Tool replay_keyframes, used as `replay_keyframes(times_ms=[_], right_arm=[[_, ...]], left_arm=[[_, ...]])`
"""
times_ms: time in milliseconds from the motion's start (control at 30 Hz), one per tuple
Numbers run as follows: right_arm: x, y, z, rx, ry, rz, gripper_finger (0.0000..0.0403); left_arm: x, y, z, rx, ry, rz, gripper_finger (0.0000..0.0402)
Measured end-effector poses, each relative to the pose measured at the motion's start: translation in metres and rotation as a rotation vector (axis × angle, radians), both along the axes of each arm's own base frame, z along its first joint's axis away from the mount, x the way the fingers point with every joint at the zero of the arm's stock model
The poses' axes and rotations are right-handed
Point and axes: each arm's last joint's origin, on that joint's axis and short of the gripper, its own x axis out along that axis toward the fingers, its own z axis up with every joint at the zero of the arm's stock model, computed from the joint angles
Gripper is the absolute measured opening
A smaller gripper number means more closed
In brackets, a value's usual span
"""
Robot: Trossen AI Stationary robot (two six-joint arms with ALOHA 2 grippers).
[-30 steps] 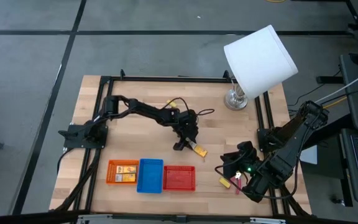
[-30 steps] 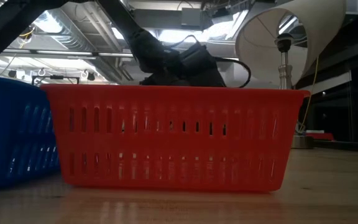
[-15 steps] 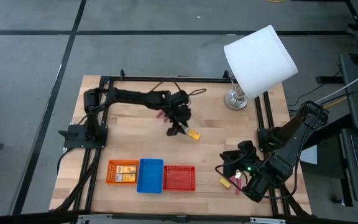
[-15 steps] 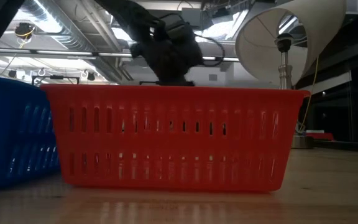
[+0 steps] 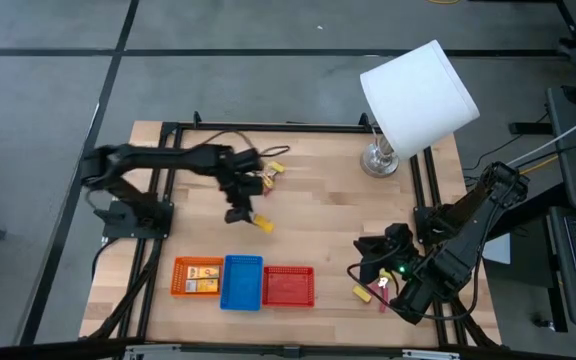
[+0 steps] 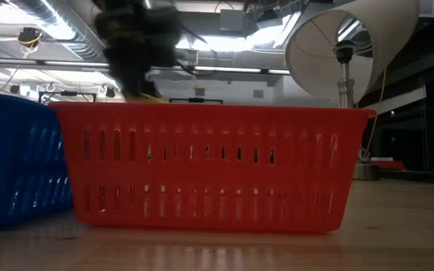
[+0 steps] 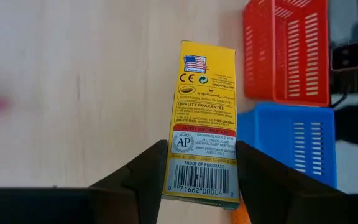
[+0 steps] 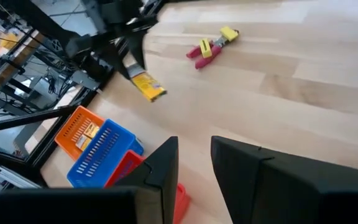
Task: Pick & Place School Supplies
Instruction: Put the crayon box into the orange bin
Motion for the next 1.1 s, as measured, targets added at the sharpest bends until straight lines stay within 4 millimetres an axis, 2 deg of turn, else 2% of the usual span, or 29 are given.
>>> replay_keyframes(times_ms=[233,400,600,1100], right_arm=[[0.001,-0.001,0.0,-0.02,0.006,0.003,0.0098],[0.001,-0.002,0.0,-0.03,-0.002,0.001,0.0098],[0.003,-0.003,0.001,-0.025,-0.017,-0.013,0.0098],[0.007,-0.003,0.001,0.022,-0.054,-0.038,0.0098]], left_arm=[[-0.071,-0.037,0.023,0.033,-0.037,0.267,0.0175],[-0.106,-0.067,0.029,0.027,-0.087,0.353,0.0175],[-0.132,-0.101,0.025,0.029,-0.118,0.33,0.0175],[-0.178,-0.163,-0.01,-0.015,-0.172,0.419,0.0175]])
